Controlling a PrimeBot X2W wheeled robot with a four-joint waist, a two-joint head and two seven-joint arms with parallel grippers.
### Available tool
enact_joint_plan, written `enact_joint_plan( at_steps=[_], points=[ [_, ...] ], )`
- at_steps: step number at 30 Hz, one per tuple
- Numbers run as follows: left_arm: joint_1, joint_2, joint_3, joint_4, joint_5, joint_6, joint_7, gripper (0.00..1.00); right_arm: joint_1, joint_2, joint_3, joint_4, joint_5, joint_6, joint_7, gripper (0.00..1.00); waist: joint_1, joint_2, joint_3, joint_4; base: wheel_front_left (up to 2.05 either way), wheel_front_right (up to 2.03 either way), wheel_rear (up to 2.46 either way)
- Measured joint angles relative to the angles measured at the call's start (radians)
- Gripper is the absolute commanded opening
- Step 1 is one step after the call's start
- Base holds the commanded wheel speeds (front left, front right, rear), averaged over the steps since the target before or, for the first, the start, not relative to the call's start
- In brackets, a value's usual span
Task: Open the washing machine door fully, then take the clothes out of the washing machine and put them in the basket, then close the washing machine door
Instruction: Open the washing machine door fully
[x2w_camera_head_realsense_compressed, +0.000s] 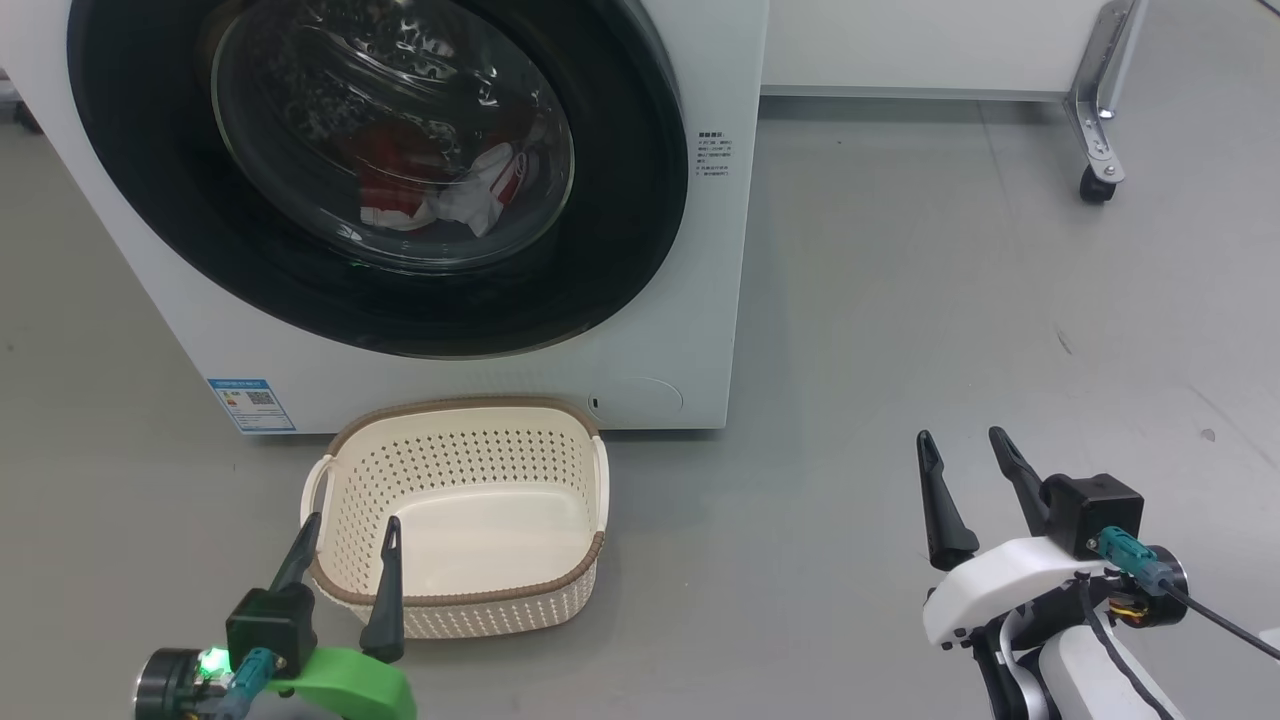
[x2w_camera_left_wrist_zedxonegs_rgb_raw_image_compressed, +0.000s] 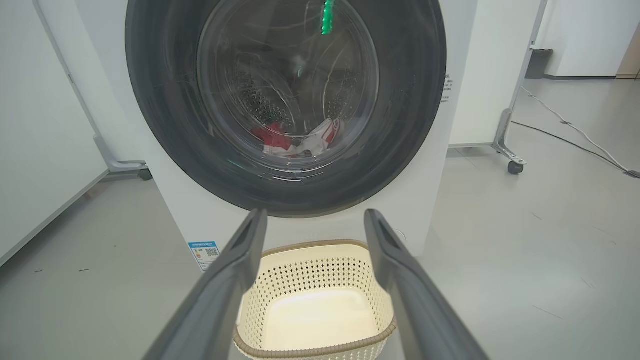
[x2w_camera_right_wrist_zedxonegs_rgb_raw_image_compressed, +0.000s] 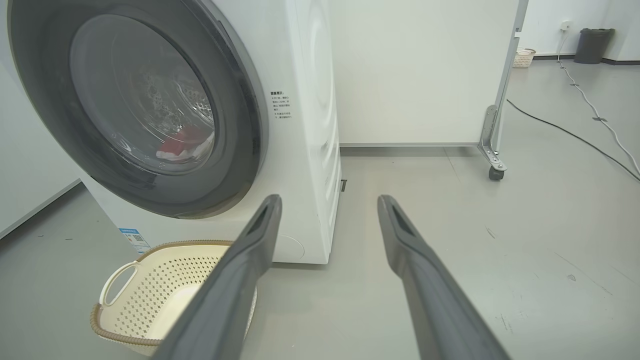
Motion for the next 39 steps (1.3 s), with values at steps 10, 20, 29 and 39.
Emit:
enact_joint_plan(
  at_steps=[10, 20, 29, 39],
  points=[
    [-0.010, -0.001, 0.002, 0.019, -0.010, 0.004, 0.000, 1.00, -0.012, 0.000, 0.002, 0.010, 0.002, 0.001, 0.004, 1.00, 0.0000, 0.0000, -0.003, -0.005, 0.00, 0.00, 0.00],
    [-0.019, -0.002, -0.005, 0.032, -0.006, 0.007, 0.000, 1.00, -0.012, 0.000, 0.003, 0.019, 0.008, 0.006, 0.004, 1.00, 0.0000, 0.0000, -0.002, -0.006, 0.00, 0.00, 0.00],
    [-0.023, -0.003, -0.006, 0.039, -0.006, 0.007, 0.000, 1.00, -0.014, -0.001, 0.003, 0.027, 0.008, 0.006, 0.004, 1.00, 0.0000, 0.0000, -0.001, -0.003, 0.00, 0.00, 0.00],
    [-0.035, -0.004, -0.006, 0.043, -0.006, 0.007, 0.000, 1.00, -0.018, -0.001, 0.003, 0.035, 0.008, 0.006, 0.004, 1.00, 0.0000, 0.0000, 0.002, 0.001, 0.00, 0.00, 0.00]
  ],
)
